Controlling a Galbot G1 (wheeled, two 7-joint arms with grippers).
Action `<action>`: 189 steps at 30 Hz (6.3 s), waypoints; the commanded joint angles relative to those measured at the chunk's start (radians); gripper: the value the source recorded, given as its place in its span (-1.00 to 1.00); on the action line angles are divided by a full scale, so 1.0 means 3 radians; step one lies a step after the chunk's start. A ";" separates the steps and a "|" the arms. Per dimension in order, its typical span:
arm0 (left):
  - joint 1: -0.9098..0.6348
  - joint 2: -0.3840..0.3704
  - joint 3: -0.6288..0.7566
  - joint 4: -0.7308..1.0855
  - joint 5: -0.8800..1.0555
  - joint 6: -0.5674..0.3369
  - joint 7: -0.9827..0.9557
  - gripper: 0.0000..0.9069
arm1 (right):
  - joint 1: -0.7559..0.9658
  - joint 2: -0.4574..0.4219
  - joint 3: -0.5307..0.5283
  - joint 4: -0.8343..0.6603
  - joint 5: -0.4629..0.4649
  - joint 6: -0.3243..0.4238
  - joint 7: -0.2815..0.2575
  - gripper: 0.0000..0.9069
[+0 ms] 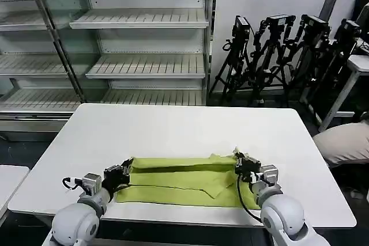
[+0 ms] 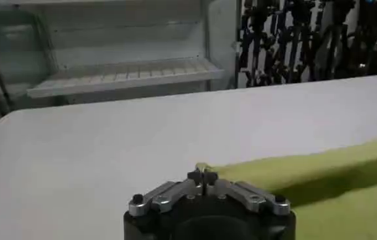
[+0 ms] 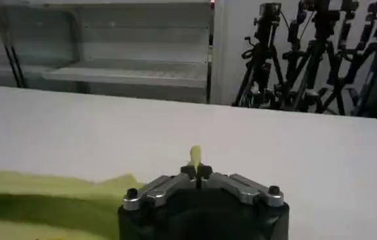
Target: Fold and organize the clothes.
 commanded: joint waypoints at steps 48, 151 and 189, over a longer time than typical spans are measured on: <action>0.0189 -0.0101 -0.0023 -0.0361 -0.0174 0.0007 -0.0429 1.00 | -0.0838 -0.0170 0.0696 0.0625 -0.0012 -0.0024 -0.0119 1.00; -0.0435 -0.0447 0.0825 -0.0515 0.0211 -0.0505 -0.0420 1.00 | -0.1116 -0.0022 0.1097 0.0765 -0.0033 0.0062 -0.0265 1.00; 0.0004 -0.0466 0.0620 0.0171 -0.0090 0.0006 -0.0838 -0.96 | -0.1194 -0.0023 0.1100 0.0756 -0.0035 0.0189 -0.0252 1.00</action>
